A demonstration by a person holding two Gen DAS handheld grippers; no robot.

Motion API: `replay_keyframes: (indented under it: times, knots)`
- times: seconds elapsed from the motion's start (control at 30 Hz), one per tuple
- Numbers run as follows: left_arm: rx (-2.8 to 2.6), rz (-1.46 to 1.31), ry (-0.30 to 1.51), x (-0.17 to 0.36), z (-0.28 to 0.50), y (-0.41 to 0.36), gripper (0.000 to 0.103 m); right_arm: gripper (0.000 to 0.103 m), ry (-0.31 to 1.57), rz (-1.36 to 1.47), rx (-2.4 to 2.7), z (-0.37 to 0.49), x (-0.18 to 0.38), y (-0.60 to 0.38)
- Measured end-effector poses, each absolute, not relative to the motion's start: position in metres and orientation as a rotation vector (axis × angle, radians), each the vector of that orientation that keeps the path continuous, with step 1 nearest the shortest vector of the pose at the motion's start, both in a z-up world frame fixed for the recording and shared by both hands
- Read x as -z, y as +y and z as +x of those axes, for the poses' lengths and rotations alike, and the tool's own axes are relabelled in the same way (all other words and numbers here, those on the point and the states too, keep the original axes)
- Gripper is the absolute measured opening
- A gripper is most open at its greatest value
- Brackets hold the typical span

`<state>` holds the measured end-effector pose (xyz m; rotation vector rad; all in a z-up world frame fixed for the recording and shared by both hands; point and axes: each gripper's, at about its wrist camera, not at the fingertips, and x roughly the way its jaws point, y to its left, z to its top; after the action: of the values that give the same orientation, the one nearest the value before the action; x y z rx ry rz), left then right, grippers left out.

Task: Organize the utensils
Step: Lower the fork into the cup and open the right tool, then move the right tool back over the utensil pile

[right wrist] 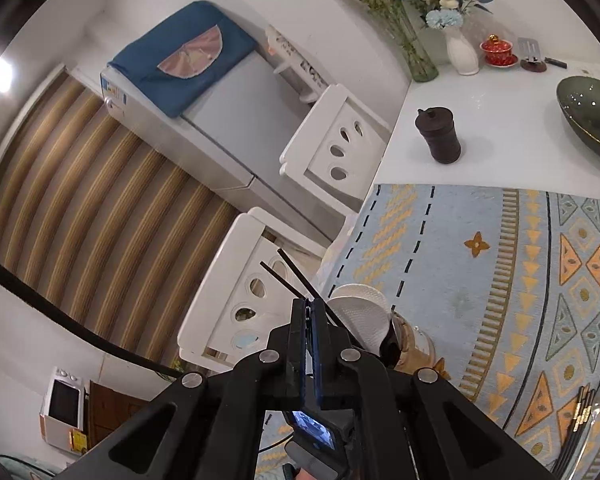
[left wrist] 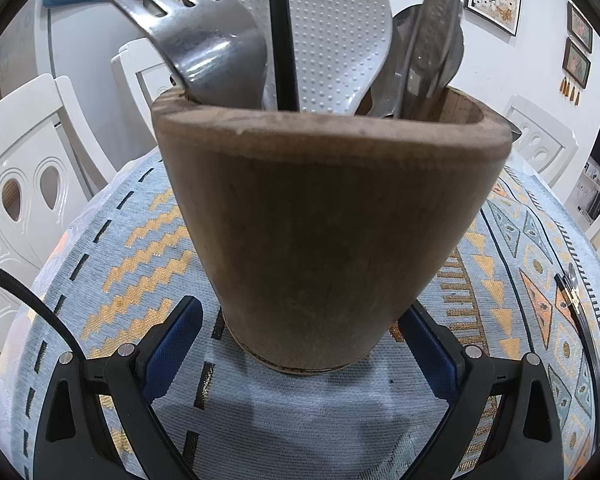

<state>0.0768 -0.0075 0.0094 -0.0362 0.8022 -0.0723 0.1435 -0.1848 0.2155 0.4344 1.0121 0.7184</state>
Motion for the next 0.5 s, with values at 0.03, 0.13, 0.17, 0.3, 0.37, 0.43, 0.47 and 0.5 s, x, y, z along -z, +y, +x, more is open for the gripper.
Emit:
replay_keyframes:
  times: [0.03,0.13,0.17,0.3,0.37,0.43,0.47,0.5]
  knots:
    - [0.072,-0.036,0.802,-0.009,0.077,-0.007,0.099,0.002,1.021,0.432,-0.719,0.144,-0.215,-0.184]
    - [0.072,-0.036,0.803,-0.009,0.077,-0.007,0.099,0.003,1.058,0.443,-0.706,0.148,-0.211,-0.183]
    - [0.072,-0.036,0.803,-0.009,0.077,-0.007,0.099,0.003,1.075,0.455,-0.694,0.15,-0.208,-0.184]
    - [0.072,-0.035,0.799,-0.01,0.077,-0.006,0.099,0.017,1.101,0.524,-0.68,0.157,-0.202,-0.19]
    - [0.073,-0.039,0.799,-0.011,0.078,-0.005,0.099,0.028,1.075,0.553,-0.684,0.159,-0.203,-0.196]
    - [0.072,-0.038,0.799,-0.01,0.077,-0.005,0.099,0.031,1.062,0.56,-0.68,0.16,-0.204,-0.2]
    - [0.072,-0.038,0.798,-0.009,0.077,-0.005,0.099,0.031,1.058,0.563,-0.679,0.16,-0.205,-0.202]
    - [0.072,-0.038,0.799,-0.009,0.077,-0.005,0.099,0.031,1.056,0.567,-0.674,0.16,-0.205,-0.205]
